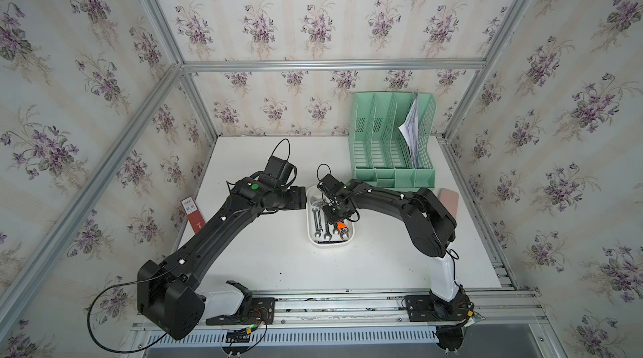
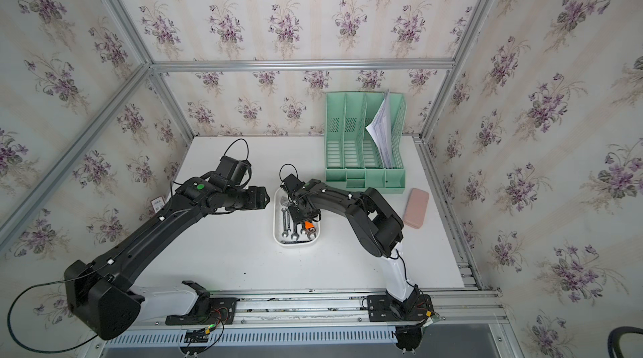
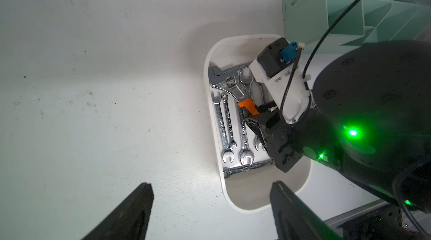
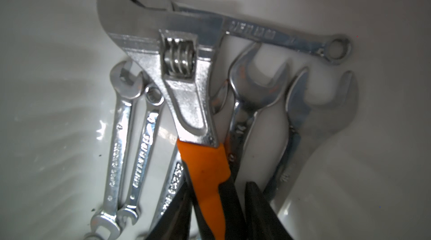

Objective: Take out the wrench from the storage box
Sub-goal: Pick up the wrench from the storage box, then place the wrench at the center of the board.

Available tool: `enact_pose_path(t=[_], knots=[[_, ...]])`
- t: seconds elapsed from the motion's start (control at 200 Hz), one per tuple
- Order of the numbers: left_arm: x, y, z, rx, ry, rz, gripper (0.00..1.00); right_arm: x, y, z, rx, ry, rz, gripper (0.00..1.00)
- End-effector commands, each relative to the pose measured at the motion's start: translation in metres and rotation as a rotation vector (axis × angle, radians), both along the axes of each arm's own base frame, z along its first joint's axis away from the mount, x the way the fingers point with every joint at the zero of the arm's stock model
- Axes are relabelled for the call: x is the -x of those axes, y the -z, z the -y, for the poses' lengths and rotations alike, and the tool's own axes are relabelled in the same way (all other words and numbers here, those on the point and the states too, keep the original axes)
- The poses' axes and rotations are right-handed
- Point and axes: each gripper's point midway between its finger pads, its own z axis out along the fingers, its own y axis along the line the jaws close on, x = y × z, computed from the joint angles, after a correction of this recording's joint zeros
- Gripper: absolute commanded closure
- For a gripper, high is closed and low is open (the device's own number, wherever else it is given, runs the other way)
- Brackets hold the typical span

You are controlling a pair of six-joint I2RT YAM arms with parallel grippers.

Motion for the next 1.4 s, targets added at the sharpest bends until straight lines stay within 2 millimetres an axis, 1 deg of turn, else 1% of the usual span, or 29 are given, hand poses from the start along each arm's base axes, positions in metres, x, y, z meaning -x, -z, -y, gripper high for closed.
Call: enact_pose_path(t=[0.0,0.2,0.335,0.48,0.579,0.759,0.964,1.129,1.254,1.329,1.394], knots=[[-0.001,0.001,-0.002,-0.003,-0.001,0.008,0.16,0.004,0.002,0.008,0.047,0.001,-0.007,0.71],[0.001,0.01,-0.002,0.004,-0.009,-0.017,0.15,0.002,-0.004,0.006,0.038,-0.002,0.008,0.79],[0.001,0.009,-0.003,0.003,-0.009,-0.011,0.14,0.004,-0.006,0.004,0.031,-0.008,0.005,0.84],[0.001,0.007,-0.005,0.002,-0.013,-0.005,0.14,0.003,-0.015,0.002,0.013,-0.015,0.018,0.89],[0.002,0.008,-0.005,0.002,-0.014,-0.008,0.13,0.001,-0.028,0.0,-0.011,-0.017,0.037,0.92],[0.002,0.01,-0.006,-0.001,-0.02,-0.014,0.12,-0.001,-0.057,-0.003,-0.064,-0.016,0.084,0.99],[0.001,0.01,-0.008,-0.002,-0.025,-0.014,0.12,-0.002,-0.083,0.001,-0.092,-0.004,0.128,1.0],[0.0,0.009,-0.008,0.0,-0.03,-0.014,0.11,-0.006,-0.111,0.012,-0.093,0.028,0.196,1.0],[-0.001,0.009,-0.007,0.003,-0.033,-0.016,0.11,-0.009,-0.137,0.03,-0.099,0.081,0.267,1.0],[-0.002,0.007,-0.006,0.005,-0.033,-0.017,0.11,-0.009,-0.143,0.042,-0.108,0.118,0.283,1.0],[-0.003,0.007,-0.006,0.006,-0.033,-0.019,0.11,-0.01,-0.142,0.054,-0.109,0.154,0.286,1.0]])
